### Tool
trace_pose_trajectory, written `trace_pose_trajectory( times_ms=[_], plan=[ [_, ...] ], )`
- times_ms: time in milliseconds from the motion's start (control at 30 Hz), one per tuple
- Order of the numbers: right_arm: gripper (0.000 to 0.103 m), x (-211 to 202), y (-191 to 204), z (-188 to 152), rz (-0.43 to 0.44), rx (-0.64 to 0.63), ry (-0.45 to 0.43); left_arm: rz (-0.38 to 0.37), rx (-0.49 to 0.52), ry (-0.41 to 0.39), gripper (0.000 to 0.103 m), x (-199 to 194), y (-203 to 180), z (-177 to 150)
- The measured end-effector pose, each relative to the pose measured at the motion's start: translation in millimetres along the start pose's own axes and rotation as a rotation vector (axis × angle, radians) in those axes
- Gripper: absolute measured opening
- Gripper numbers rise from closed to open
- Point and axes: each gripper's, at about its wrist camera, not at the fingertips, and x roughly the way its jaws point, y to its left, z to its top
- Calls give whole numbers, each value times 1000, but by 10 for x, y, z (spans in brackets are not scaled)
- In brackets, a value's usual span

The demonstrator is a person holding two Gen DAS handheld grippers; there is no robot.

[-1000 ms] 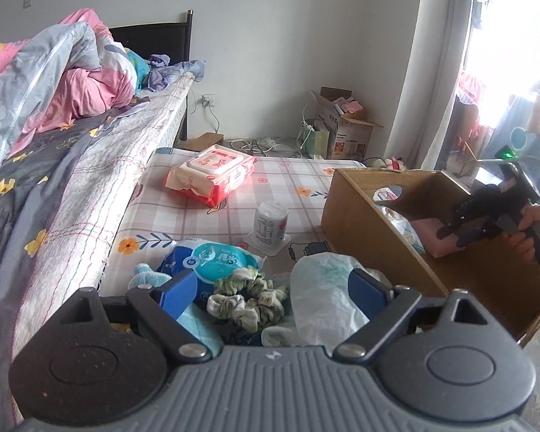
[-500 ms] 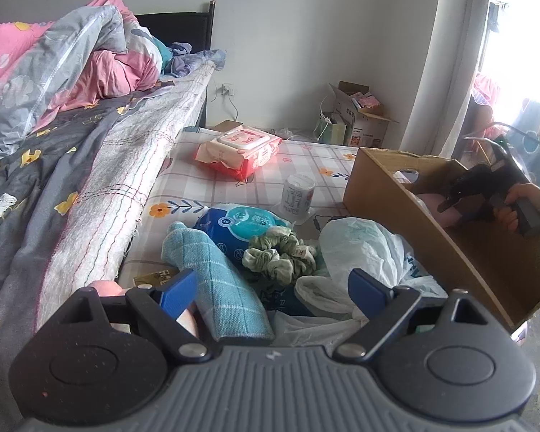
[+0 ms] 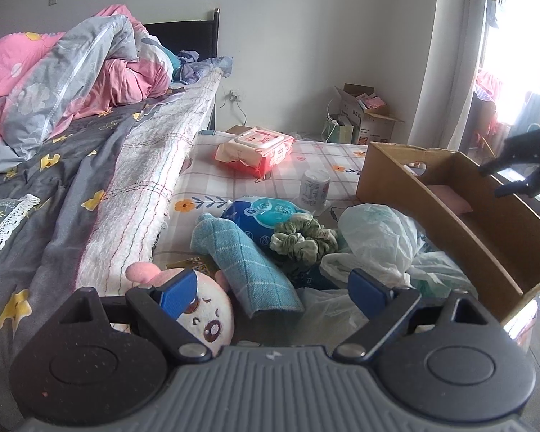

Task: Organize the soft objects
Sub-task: 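Move the right tool back to the pile and grasp the pink plush doll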

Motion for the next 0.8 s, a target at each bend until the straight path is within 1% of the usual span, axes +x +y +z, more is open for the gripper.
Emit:
trace_pose_trajectory(
  times_ms=[33,100,200,300,400,467,567,633,700,800],
  plan=[
    [65,-64,134,-81,39,-18,-4,8,3,0,92,-24,14,-24],
    [65,-132,377,-240,144,-41,4,24,2,1,92,-66,39,-63],
    [65,-117,795,-511,314,-68,52,44,-2,4,92,-126,105,-126],
    [65,20,1202,-788,447,-93,120,68,-2,21,92,-158,180,-186],
    [65,278,1627,-1073,577,-75,231,84,0,44,91,-133,269,-239],
    [64,467,1860,-1228,613,-43,297,93,-6,70,89,-78,337,-256],
    [58,780,2184,-1463,628,0,375,104,-14,94,86,37,445,-269],
    [55,990,2319,-1563,600,28,412,105,-11,108,83,118,502,-262],
    [55,1187,2411,-1642,564,44,434,105,2,123,83,203,547,-250],
    [56,1362,2470,-1715,517,55,448,95,30,145,84,335,585,-229]
  ],
)
